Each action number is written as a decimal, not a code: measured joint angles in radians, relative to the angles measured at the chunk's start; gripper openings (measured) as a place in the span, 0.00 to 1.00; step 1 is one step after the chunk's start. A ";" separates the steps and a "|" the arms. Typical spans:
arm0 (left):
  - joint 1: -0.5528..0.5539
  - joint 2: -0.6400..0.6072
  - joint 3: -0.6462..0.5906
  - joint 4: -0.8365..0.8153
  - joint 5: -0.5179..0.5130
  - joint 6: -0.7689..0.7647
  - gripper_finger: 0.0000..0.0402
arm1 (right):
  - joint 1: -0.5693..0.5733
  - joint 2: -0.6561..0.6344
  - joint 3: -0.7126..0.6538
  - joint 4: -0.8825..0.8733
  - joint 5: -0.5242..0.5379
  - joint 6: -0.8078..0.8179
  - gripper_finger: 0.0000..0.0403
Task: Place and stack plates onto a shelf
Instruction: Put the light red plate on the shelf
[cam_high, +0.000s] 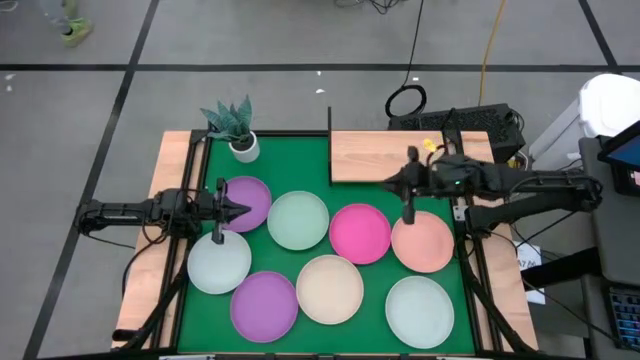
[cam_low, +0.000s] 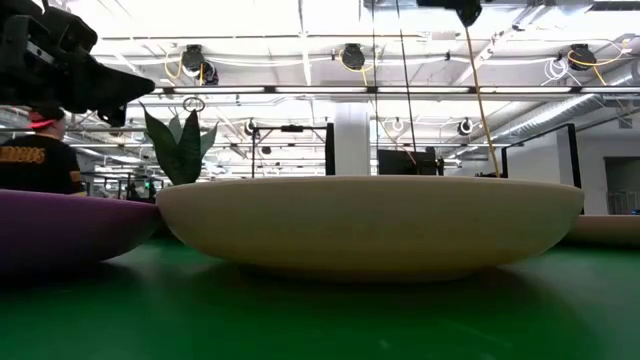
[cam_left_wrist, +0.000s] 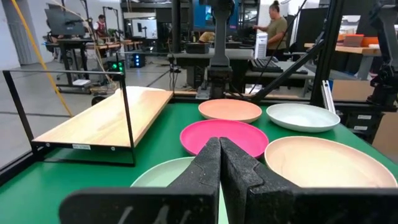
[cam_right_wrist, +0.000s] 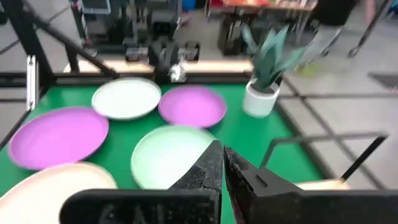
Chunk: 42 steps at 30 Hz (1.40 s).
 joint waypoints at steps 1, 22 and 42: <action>0.000 0.000 0.000 0.000 0.000 -0.001 0.01 | 0.009 0.012 -0.006 -0.008 0.000 0.017 0.00; 0.000 0.029 0.133 -0.078 -0.017 -0.110 0.01 | 0.065 0.105 -0.164 0.015 0.005 0.061 0.00; -0.046 0.520 0.573 -0.262 -0.086 -0.175 0.01 | 0.113 0.105 -0.252 0.011 -0.133 0.229 0.00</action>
